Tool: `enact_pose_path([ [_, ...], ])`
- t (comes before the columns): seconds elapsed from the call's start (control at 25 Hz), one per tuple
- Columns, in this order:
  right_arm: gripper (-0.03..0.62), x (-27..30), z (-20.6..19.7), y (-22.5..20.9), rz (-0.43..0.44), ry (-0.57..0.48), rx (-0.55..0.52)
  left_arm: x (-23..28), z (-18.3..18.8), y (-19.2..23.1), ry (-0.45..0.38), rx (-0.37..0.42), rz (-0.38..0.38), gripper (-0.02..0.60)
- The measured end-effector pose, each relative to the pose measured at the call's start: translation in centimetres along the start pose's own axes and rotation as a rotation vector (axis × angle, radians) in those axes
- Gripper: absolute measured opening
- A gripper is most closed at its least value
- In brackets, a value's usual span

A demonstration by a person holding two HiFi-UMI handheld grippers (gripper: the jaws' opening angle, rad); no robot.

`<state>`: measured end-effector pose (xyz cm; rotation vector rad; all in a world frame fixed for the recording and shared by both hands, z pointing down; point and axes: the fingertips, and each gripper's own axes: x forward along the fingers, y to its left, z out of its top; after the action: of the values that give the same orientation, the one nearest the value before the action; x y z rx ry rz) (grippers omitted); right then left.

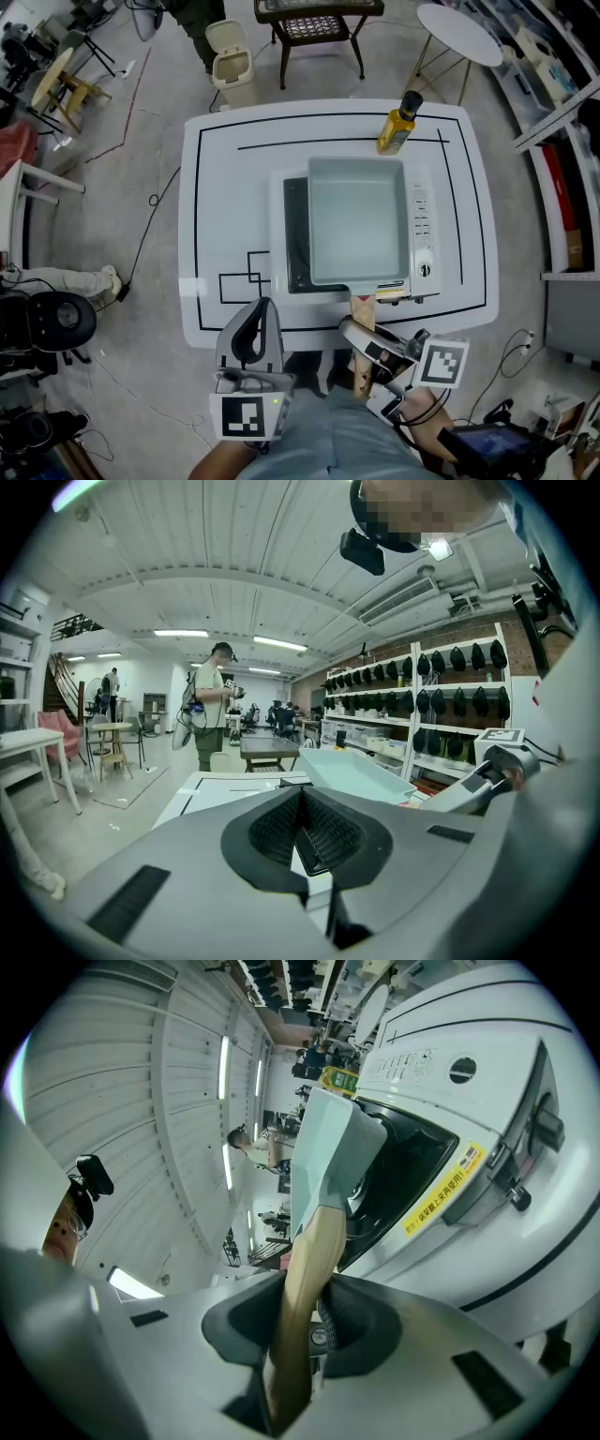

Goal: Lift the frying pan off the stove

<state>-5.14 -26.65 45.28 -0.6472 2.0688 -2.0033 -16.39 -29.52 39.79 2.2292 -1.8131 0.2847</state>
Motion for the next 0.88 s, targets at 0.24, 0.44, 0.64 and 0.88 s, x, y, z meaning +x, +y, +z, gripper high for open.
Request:
enact_pose_path([
  [0.24, 0.123, -1.2, 0.6, 1.6, 0.019, -0.035, -0.045, -0.7, 0.5, -1.0, -0.013, 0.010, -0.011, 0.017],
  [0.44, 0.123, -3.2, 0.8, 2.7, 0.018, -0.069, -0.071, -1.2, 1.7, -2.7, -0.046, 0.015, -0.044, 0.017],
  [0.64, 0.123, -5.9, 0.7, 3.2, -0.001, -0.116, -0.092, -1.7, 2.3, -4.9, -0.070, 0.023, -0.091, 0.017],
  [0.88, 0.124, -9.5, 0.3, 4.0, 0.002, -0.186, -0.110, -2.7, 2.7, -8.2, -0.090, 0.035, -0.156, 0.017],
])
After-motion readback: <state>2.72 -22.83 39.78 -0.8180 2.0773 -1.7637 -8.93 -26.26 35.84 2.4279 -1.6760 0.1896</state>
